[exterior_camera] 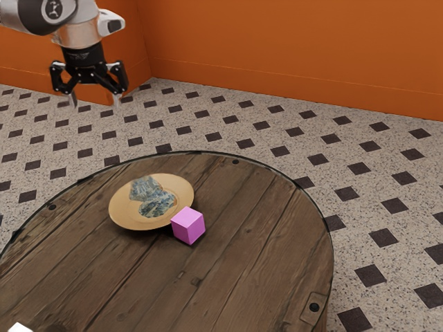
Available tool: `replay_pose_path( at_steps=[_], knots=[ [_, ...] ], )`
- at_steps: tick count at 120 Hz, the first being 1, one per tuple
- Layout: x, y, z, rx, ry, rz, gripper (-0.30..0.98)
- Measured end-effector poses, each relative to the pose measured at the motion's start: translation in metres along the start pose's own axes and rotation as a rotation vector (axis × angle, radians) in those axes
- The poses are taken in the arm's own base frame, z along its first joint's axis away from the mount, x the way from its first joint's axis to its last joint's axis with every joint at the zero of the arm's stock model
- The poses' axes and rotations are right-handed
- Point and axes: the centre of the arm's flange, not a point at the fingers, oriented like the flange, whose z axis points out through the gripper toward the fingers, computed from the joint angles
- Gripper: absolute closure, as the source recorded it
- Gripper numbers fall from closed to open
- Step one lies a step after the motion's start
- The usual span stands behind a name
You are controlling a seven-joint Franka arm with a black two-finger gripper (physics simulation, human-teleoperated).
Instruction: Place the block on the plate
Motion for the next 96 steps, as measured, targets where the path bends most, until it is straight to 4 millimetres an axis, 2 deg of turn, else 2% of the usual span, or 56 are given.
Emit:
replay_pose_path(
  at_steps=[12,14,20,34,41,50,62,70,75,83,96],
  knots=[
    [0.002,0.001,0.002,-0.002,0.004,0.048,0.00],
    [0.004,0.002,0.007,0.002,-0.003,0.056,0.00],
    [0.009,0.009,0.031,0.020,-0.039,0.083,0.00],
    [0.009,0.027,0.105,0.047,-0.140,0.145,0.00],
    [0.012,0.038,0.128,0.031,-0.166,0.139,0.00],
    [0.004,0.067,0.147,-0.005,-0.191,0.115,0.00],
    [-0.039,0.130,0.174,-0.024,-0.209,0.117,0.00],
    [-0.058,0.159,0.190,-0.023,-0.208,0.080,0.00],
    [-0.059,0.168,0.205,-0.015,-0.204,0.025,0.00],
    [-0.052,0.172,0.227,-0.006,-0.195,-0.084,0.00],
    [-0.047,0.179,0.251,0.007,-0.184,-0.245,0.00]
  ],
)
